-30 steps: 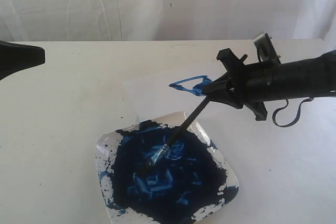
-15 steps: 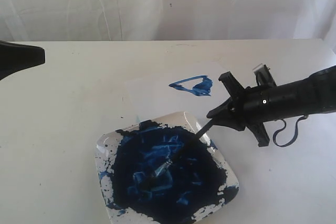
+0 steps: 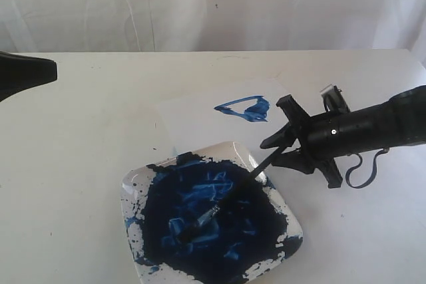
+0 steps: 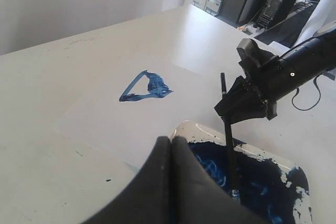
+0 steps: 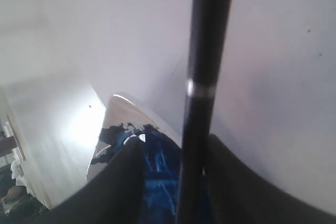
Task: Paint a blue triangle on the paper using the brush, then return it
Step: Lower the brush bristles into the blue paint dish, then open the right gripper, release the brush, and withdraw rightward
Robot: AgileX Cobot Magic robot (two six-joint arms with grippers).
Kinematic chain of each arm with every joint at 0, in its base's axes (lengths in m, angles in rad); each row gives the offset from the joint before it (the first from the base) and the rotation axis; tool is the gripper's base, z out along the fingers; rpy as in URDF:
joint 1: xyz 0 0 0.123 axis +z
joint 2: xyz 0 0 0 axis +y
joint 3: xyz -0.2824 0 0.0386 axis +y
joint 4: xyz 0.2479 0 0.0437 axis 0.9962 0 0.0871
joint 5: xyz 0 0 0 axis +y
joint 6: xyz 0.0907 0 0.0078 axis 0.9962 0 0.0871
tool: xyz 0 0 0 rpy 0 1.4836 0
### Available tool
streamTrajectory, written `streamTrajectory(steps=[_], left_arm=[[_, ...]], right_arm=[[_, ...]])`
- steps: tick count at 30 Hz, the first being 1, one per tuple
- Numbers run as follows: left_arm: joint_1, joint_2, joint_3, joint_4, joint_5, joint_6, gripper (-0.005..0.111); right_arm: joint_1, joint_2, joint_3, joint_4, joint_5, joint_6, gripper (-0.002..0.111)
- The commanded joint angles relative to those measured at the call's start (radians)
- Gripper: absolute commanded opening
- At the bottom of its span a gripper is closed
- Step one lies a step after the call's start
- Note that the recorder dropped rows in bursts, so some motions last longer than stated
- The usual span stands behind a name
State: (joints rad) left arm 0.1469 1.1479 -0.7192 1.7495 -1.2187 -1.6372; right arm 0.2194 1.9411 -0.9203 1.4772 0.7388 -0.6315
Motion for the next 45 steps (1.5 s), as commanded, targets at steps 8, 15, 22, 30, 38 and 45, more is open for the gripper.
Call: streamTrajectory(steps=[8, 15, 22, 30, 38, 45], left_arm=[[-0.004, -0.012, 0.002, -0.005, -0.002, -0.006, 0.0], [-0.004, -0.012, 0.002, -0.005, -0.002, -0.006, 0.0], [-0.004, -0.012, 0.002, -0.005, -0.002, -0.006, 0.0], [-0.004, -0.012, 0.002, -0.005, -0.002, -0.006, 0.0], [-0.004, -0.012, 0.002, -0.005, -0.002, -0.006, 0.0], [-0.004, -0.012, 0.002, -0.005, -0.002, -0.006, 0.0]], right_arm=[[-0.105, 0.003, 0.002, -0.041, 0.204, -0.075, 0.054], [-0.144, 0.003, 0.002, -0.201, 0.299, -0.071, 0.054], [-0.155, -0.001, 0.002, -0.226, 0.405, -0.071, 0.034], [-0.161, -0.126, -0.003, -0.156, 0.473, -0.071, 0.016], [-0.161, -0.276, -0.109, -0.11, 0.258, -0.142, 0.0], [-0.127, -0.313, -0.125, -0.149, 0.159, -0.499, 0.0]])
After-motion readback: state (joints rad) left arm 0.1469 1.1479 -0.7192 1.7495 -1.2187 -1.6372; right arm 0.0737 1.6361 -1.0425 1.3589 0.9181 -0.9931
